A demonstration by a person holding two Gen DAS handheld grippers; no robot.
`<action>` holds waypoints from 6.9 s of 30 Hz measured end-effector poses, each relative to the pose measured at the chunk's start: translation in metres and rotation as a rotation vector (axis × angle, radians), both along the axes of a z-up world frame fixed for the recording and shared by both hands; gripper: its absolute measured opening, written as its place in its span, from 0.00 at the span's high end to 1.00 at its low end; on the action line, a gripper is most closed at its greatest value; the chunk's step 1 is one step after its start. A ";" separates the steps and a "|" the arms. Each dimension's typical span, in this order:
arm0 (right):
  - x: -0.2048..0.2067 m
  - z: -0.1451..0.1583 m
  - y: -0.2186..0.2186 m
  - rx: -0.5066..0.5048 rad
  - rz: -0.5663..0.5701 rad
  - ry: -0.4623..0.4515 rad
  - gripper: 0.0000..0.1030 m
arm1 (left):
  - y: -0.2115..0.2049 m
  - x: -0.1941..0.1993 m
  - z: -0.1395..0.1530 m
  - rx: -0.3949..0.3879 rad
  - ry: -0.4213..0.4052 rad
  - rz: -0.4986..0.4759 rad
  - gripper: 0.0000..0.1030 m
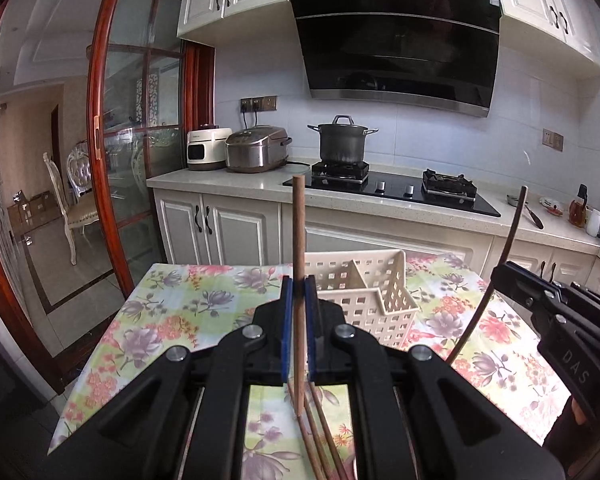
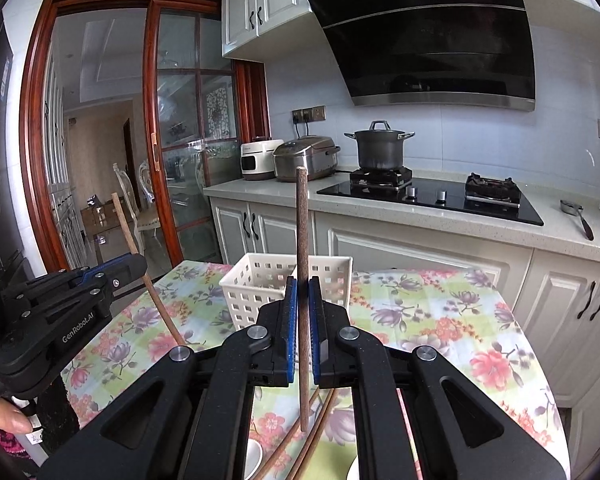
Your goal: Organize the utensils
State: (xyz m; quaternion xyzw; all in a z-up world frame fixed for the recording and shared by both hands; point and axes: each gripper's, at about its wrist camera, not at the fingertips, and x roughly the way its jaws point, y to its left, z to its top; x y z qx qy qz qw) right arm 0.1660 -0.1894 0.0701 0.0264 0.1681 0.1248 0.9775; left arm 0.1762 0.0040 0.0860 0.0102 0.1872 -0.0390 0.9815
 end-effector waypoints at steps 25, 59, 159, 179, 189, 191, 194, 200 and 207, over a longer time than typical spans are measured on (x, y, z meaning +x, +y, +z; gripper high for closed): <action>0.083 0.087 -0.015 0.026 -0.002 -0.044 0.94 | -0.025 0.058 0.122 -0.001 -0.068 -0.052 0.94; 0.185 -0.027 -0.007 0.074 -0.042 0.284 0.69 | 0.004 0.162 0.004 -0.020 0.194 0.016 0.49; 0.074 -0.167 0.017 -0.143 -0.029 0.566 0.93 | 0.008 0.063 -0.182 0.014 0.518 0.025 0.94; 0.039 -0.102 0.006 0.000 0.003 0.328 0.94 | 0.034 0.028 -0.125 -0.074 0.327 0.044 0.94; 0.017 -0.070 0.005 0.018 0.019 0.229 0.94 | 0.034 0.004 -0.091 -0.078 0.236 0.041 0.94; 0.013 -0.066 0.004 0.021 0.021 0.217 0.94 | 0.033 0.000 -0.085 -0.075 0.220 0.041 0.94; 0.008 -0.059 0.004 0.023 0.025 0.198 0.94 | 0.032 -0.007 -0.076 -0.069 0.192 0.042 0.94; -0.002 -0.050 0.002 0.023 0.028 0.171 0.94 | 0.031 -0.018 -0.064 -0.061 0.155 0.043 0.94; -0.012 -0.044 0.002 0.024 0.031 0.151 0.94 | 0.028 -0.030 -0.051 -0.045 0.107 0.046 0.94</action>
